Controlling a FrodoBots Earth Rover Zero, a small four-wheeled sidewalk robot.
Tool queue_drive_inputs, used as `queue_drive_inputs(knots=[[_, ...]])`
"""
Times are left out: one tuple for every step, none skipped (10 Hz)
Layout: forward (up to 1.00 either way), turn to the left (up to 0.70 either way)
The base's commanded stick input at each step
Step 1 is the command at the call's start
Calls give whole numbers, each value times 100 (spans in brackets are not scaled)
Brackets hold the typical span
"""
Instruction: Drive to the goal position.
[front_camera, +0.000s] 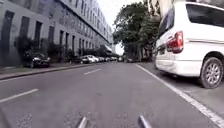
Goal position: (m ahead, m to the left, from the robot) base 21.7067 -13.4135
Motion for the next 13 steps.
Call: queue_drive_inputs(knots=[[70, 0], [70, 0], [70, 0], [70, 0], [70, 0], [70, 0], [70, 0], [70, 0], [70, 0], [70, 0], [70, 0], [70, 0], [70, 0]])
